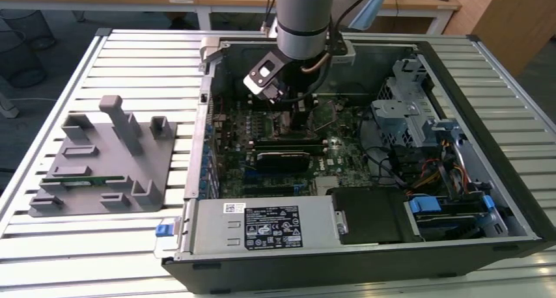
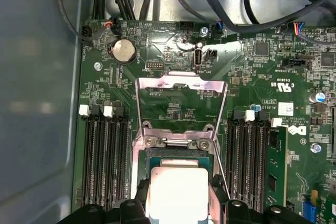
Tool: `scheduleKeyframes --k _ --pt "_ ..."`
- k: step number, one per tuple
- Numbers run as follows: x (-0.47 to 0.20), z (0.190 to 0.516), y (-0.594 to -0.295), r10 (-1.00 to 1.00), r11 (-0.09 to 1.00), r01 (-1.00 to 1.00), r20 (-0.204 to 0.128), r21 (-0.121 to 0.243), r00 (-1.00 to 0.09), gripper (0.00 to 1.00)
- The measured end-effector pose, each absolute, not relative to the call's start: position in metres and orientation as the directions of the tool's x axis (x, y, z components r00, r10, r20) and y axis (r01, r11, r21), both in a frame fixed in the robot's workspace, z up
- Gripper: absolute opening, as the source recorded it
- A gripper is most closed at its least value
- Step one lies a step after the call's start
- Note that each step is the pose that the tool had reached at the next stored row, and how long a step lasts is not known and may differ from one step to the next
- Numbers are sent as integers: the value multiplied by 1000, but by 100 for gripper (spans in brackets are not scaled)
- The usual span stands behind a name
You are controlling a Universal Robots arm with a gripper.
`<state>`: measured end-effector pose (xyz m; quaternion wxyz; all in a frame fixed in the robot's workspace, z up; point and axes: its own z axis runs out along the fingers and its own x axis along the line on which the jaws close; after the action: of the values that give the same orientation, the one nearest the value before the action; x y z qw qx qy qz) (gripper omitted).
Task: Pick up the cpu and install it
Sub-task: 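Close the cpu cover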
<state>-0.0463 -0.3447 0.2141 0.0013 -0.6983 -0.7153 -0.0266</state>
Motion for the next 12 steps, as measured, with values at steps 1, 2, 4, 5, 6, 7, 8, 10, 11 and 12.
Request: scheduleKeyframes --k 1,2,4,5,6,7,8,10,11,12 --pt "-47 213 -345 999 23 999 39 36 -24 53" --pt "-47 213 -345 999 21 999 39 36 -23 53" --pt "-47 211 -345 999 19 999 39 36 -20 53" --pt "-47 211 -345 999 18 999 39 36 -19 53" --pt "-47 210 -345 999 16 999 39 36 -18 53" --pt "-47 210 -345 999 14 999 39 36 -15 53" --pt "-47 209 -345 999 10 999 39 36 -11 53" --pt "-47 208 -345 999 5 999 39 36 -6 53" --pt "-47 207 -345 999 4 999 39 36 -6 53" --pt "-47 207 -345 999 4 999 39 36 -5 53"
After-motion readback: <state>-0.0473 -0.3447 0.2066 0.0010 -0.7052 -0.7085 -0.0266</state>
